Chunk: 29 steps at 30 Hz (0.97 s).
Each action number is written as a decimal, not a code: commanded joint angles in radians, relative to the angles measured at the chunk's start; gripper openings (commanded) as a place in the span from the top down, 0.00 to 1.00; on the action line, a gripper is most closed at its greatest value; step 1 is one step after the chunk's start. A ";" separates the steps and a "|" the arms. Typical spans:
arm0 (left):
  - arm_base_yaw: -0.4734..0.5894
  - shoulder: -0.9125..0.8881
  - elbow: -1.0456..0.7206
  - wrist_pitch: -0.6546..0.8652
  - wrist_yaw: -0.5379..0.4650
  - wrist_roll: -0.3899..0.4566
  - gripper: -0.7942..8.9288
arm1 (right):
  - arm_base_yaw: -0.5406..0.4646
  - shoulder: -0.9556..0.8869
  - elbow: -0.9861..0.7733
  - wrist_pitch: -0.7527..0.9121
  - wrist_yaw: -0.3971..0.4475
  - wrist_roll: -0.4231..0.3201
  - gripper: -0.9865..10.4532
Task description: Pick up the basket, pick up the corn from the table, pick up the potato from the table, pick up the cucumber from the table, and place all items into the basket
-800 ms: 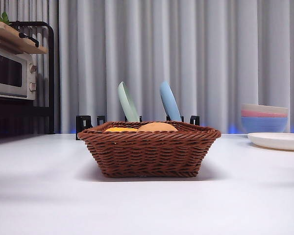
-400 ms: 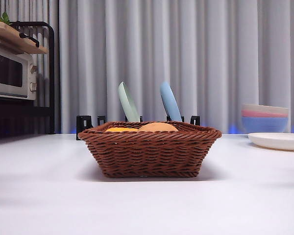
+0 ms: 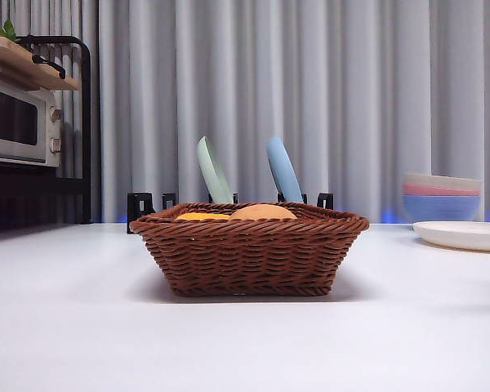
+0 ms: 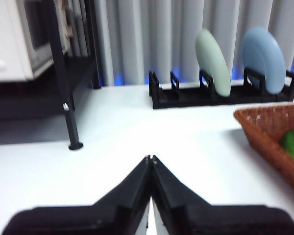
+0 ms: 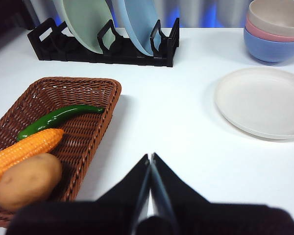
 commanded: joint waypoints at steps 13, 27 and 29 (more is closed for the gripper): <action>0.029 -0.051 -0.140 -0.024 0.019 0.023 0.92 | 0.001 -0.002 -0.003 0.005 0.003 0.009 0.91; 0.029 -0.050 -0.140 -0.022 0.017 0.023 0.92 | 0.001 -0.002 -0.003 0.004 0.003 0.009 0.91; 0.029 -0.050 -0.140 -0.022 0.017 0.023 0.92 | 0.001 -0.002 -0.003 0.004 0.003 0.009 0.91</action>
